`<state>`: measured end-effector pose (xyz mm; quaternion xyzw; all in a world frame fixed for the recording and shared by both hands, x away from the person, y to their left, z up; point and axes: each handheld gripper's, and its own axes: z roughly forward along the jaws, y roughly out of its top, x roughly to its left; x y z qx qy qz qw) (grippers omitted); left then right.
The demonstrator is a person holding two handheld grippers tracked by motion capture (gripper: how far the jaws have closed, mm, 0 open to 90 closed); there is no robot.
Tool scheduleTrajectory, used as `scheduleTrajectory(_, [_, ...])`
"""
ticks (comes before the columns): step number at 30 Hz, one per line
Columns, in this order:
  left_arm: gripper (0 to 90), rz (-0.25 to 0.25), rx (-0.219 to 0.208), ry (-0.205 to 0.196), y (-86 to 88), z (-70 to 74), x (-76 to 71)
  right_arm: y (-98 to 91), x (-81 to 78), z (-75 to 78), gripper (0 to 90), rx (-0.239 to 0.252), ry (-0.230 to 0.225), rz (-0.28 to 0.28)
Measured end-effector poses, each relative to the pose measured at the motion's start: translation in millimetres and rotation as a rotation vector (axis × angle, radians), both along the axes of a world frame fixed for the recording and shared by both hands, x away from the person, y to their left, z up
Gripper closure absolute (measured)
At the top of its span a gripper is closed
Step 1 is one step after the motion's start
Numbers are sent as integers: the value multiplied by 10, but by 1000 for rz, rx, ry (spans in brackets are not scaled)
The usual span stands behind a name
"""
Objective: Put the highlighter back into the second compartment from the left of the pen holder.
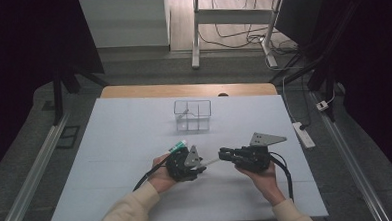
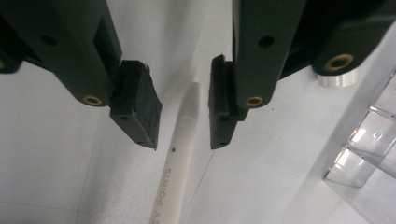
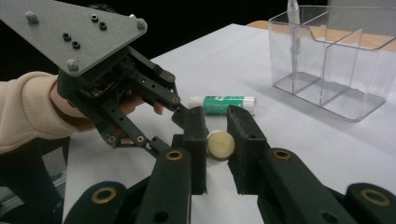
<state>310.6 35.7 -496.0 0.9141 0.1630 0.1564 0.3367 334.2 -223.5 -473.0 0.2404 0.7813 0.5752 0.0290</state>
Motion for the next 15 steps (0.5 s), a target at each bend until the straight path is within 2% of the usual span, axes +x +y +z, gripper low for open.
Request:
scheduleTrajectory(5, [586,14,10,6,2,-23,16,-10,3,-8,773,-15,-9,-18])
scheduleTrajectory(15, [550,28,15,24,16,-53,20,-27,3,-12,773,-36,-12,-43])
